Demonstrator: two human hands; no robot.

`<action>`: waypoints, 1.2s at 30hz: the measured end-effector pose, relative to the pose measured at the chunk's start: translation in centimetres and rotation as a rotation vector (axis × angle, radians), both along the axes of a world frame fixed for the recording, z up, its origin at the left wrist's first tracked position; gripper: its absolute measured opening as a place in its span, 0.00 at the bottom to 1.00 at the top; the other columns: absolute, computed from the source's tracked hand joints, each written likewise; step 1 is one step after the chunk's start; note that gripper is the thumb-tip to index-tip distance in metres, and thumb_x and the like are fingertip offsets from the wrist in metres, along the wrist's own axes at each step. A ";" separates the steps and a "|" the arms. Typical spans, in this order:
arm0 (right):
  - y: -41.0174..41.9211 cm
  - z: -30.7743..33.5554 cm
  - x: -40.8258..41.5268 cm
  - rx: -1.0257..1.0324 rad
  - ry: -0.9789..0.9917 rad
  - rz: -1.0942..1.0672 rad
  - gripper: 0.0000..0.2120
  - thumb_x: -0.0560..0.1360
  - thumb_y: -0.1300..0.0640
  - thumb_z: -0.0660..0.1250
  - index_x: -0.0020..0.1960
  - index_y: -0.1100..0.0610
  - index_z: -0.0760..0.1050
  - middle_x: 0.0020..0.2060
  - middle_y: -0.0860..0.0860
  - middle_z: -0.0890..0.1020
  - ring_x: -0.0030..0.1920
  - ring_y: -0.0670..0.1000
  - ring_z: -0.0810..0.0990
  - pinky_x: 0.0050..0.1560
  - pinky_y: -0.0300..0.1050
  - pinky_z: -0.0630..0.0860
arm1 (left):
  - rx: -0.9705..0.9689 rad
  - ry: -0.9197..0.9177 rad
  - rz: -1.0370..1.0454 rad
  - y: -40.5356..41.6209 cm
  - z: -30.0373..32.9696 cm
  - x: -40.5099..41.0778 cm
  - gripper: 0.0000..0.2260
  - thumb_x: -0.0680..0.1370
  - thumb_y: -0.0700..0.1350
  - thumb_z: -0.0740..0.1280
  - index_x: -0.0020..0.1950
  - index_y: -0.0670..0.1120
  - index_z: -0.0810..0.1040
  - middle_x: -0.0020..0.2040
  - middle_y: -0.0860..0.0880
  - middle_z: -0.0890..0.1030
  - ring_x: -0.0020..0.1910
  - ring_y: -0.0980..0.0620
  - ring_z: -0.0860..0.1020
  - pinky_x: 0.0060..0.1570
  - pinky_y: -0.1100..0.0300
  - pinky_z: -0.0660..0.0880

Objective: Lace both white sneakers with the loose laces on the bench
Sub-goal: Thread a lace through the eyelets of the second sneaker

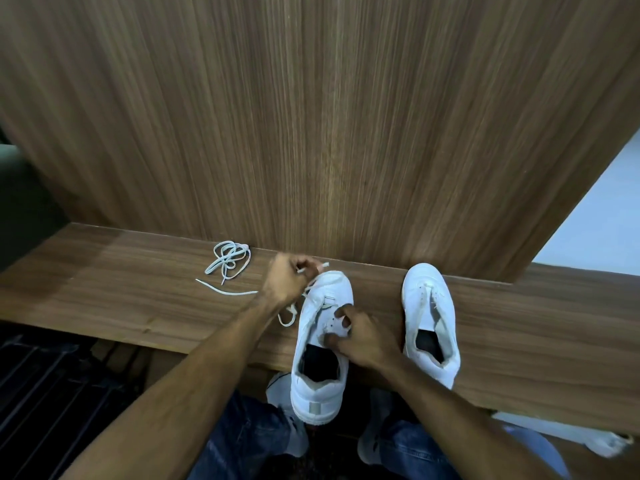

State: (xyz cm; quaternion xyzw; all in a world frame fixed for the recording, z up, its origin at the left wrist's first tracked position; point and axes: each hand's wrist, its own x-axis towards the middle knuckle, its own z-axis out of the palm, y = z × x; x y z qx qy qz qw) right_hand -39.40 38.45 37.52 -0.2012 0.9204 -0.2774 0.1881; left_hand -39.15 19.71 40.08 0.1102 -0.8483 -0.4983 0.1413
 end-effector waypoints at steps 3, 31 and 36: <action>-0.7 -0.8 1.2 0.113 0.090 0.013 0.32 0.66 0.34 0.66 0.65 0.47 0.68 0.60 0.48 0.74 0.59 0.56 0.77 0.53 0.51 0.76 | -0.084 -0.187 -0.086 1.1 -1.9 0.7 0.08 0.73 0.41 0.72 0.36 0.51 0.84 0.35 0.54 0.84 0.31 0.65 0.77 0.37 0.60 0.76; 0.8 -0.4 -1.3 -0.244 -0.217 -0.215 0.14 0.75 0.48 0.60 0.55 0.50 0.80 0.56 0.50 0.82 0.57 0.54 0.79 0.60 0.51 0.73 | -0.375 -0.376 0.059 5.1 -4.4 0.1 0.05 0.74 0.49 0.68 0.41 0.54 0.84 0.49 0.53 0.83 0.51 0.48 0.80 0.45 0.60 0.73; 0.6 -0.3 -2.9 -0.404 -0.339 -0.238 0.11 0.80 0.64 0.60 0.53 0.63 0.81 0.40 0.56 0.81 0.33 0.49 0.77 0.34 0.38 0.76 | -0.331 -0.357 0.024 4.8 -4.5 -0.3 0.04 0.73 0.50 0.70 0.42 0.54 0.85 0.49 0.53 0.84 0.51 0.51 0.80 0.47 0.59 0.75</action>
